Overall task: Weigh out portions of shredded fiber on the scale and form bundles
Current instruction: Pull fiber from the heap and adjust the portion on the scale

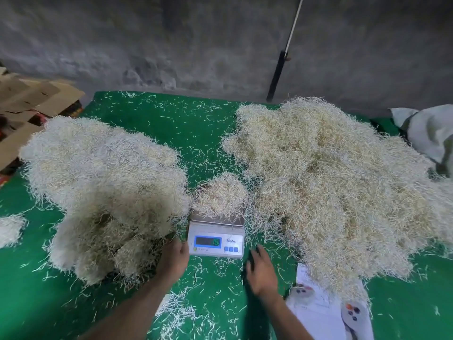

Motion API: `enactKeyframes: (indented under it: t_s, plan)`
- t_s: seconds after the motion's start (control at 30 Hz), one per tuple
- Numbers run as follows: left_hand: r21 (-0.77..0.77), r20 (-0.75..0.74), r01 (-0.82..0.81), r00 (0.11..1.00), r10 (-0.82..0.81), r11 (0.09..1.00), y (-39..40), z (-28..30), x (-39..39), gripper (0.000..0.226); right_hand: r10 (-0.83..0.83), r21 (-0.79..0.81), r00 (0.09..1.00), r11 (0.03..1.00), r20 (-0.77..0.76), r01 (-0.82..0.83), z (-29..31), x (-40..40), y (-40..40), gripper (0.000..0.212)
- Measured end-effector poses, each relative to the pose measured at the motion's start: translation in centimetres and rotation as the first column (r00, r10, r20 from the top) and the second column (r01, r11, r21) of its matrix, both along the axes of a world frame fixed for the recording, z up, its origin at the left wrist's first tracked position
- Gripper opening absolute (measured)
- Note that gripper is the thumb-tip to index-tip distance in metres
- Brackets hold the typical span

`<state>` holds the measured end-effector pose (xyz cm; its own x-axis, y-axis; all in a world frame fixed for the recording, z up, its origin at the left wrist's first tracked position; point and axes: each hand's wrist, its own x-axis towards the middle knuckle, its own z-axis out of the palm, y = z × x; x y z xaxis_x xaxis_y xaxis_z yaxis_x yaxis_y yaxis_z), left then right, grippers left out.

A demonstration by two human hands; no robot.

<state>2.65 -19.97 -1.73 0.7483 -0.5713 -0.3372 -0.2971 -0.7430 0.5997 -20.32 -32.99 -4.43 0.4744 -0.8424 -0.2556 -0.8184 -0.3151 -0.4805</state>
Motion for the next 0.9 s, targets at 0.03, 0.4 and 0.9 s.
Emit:
enactKeyframes:
  t_s: [0.03,0.4,0.9]
  plan:
    - [0.111,0.007,0.074,0.997,-0.075,0.991,2.1,-1.3,-0.5,0.035,0.053,-0.045,0.994,0.997,-0.092,-0.057,-1.0,-0.2,1.6,0.057]
    - [0.027,0.088,0.156,0.984,-0.157,0.987,7.9,-2.8,-3.9,0.015,-0.019,-0.134,0.98,0.991,-0.198,-0.008,-2.6,-1.0,8.9,0.057]
    - [0.062,0.071,0.151,0.985,-0.156,0.987,5.7,-1.6,-3.2,0.024,-0.157,-0.214,0.987,0.965,-0.024,0.149,-0.3,1.3,6.5,0.036]
